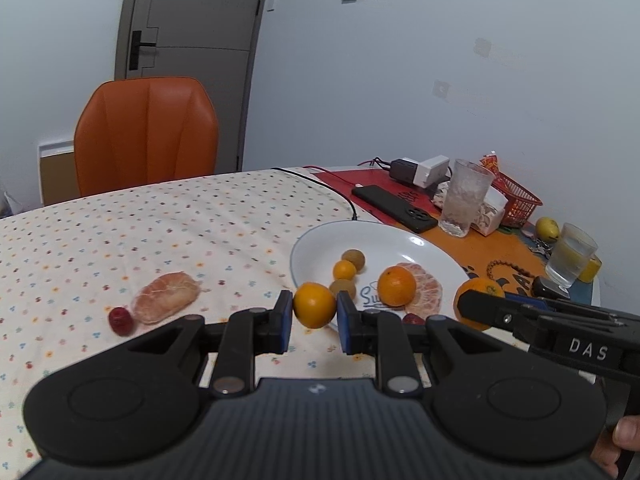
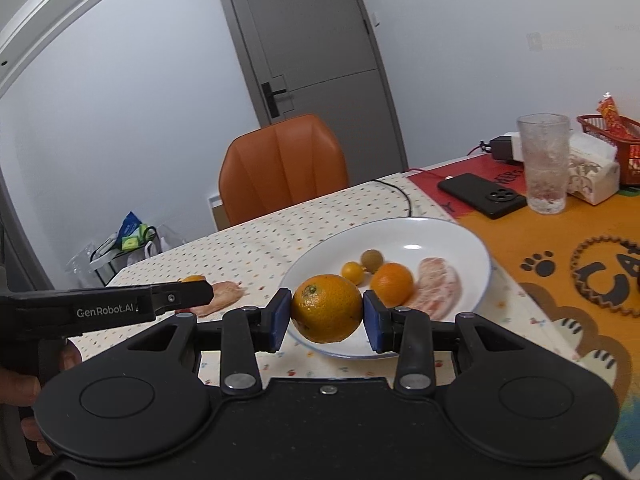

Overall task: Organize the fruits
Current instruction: 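Carry the orange and tangerine onto the white plate and open both grippers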

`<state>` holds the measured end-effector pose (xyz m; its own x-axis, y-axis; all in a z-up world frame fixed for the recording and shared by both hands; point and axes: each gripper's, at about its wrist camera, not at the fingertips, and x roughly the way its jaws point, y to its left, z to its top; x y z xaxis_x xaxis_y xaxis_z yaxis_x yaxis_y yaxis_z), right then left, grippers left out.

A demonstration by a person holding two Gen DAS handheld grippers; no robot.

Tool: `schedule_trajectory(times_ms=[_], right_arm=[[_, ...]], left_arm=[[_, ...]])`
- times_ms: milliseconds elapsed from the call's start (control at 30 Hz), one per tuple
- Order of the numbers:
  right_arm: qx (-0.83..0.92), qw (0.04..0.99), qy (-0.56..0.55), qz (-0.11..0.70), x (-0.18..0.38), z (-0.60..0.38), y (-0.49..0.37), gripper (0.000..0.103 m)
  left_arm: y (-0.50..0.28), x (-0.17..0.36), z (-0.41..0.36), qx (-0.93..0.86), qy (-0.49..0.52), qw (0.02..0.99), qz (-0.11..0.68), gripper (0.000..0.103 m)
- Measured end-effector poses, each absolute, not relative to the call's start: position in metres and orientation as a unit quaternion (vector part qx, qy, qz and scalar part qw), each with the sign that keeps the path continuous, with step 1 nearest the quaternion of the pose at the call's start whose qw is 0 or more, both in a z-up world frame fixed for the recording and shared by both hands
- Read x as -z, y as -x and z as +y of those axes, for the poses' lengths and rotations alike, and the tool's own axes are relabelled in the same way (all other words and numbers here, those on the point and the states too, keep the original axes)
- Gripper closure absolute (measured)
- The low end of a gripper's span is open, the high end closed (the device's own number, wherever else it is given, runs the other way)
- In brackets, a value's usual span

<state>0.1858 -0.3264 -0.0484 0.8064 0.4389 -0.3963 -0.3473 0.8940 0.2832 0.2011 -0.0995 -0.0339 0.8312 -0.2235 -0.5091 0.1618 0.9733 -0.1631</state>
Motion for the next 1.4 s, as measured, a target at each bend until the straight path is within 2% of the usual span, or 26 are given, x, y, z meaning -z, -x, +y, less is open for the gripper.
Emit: schedule_trajectory(times_ms=[933, 1000, 1233, 1400], right_arm=[[-0.143, 0.951, -0.122, 0.244, 0.073, -0.391, -0.228, 0.066], [-0.143, 0.951, -0.121, 0.246, 0.074, -0.389, -0.232, 0.066], [-0.152, 0.95, -0.118, 0.246, 0.073, -0.38, -0.242, 0.066], [-0.163, 0.948, -0.118, 0.246, 0.072, -0.37, -0.244, 0.066]], left_arm=[[-0.265, 0.067, -0.154, 0.142, 0.039, 0.936, 0.32, 0.081], [-0.269, 0.069, -0.154, 0.138, 0.04, 0.934, 0.327, 0.077], [-0.274, 0.069, -0.142, 0.128, 0.05, 0.932, 0.336, 0.073], [-0.269, 0.061, -0.132, 0.121, 0.052, 0.936, 0.326, 0.062]])
